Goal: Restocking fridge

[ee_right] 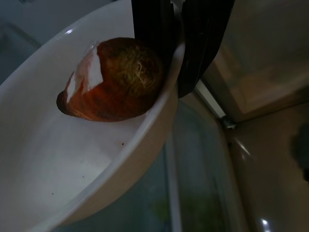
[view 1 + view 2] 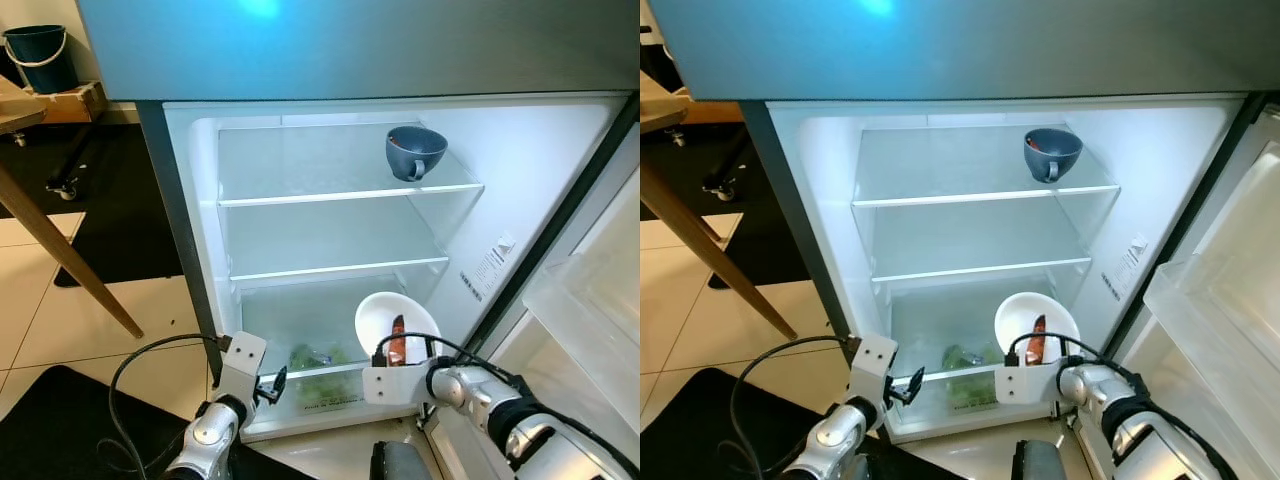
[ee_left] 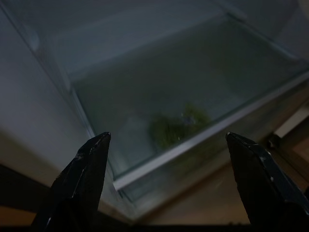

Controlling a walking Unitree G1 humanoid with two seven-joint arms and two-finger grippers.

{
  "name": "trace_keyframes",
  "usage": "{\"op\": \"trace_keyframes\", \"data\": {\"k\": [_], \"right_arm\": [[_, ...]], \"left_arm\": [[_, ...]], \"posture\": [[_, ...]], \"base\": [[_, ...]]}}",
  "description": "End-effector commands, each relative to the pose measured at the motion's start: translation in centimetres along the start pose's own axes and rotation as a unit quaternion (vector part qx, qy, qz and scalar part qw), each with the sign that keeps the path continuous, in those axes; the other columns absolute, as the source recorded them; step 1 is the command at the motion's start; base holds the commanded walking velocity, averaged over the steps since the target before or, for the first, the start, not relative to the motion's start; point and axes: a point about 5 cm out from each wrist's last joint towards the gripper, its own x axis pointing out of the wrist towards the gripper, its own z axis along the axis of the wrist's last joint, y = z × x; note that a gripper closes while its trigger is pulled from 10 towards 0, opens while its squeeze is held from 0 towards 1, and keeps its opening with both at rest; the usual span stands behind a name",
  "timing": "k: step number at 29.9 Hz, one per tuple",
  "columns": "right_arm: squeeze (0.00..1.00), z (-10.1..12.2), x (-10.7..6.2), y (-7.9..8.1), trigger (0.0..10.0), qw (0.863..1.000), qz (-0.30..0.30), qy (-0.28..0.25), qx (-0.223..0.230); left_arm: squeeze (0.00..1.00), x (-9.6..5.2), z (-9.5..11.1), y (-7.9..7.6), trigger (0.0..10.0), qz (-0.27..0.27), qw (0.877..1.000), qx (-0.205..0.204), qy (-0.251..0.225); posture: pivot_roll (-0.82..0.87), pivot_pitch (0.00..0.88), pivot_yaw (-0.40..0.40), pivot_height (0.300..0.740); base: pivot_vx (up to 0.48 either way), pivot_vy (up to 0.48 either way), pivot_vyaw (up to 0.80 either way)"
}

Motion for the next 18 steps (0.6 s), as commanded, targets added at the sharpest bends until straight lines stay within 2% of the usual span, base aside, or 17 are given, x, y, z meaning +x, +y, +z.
{"op": "trace_keyframes", "data": {"k": [1, 12, 18], "right_arm": [[0.00, -0.3, -0.3, -0.9, 10.0, 1.000, -0.005, 0.004, -0.007], [0.00, -1.2, -0.8, -1.5, 10.0, 1.000, 0.000, 0.008, 0.001], [0.00, -1.4, -1.2, -2.3, 10.0, 1.000, 0.005, 0.008, -0.004]], "left_arm": [[0.00, 0.3, 0.7, -0.3, 10.0, -0.007, 1.000, 0.003, -0.020], [0.00, 0.6, 1.7, -0.7, 10.0, -0.018, 0.999, 0.011, -0.050], [0.00, 0.7, 2.9, -1.2, 10.0, -0.043, 0.994, 0.010, -0.098]], "posture": [[-0.04, 0.028, -0.057, 0.542], [-0.04, 0.031, -0.054, 0.507], [-0.04, 0.031, -0.054, 0.477]], "base": [[0.000, 0.000, 0.00], [0.000, 0.000, 0.00], [0.000, 0.000, 0.00]]}}
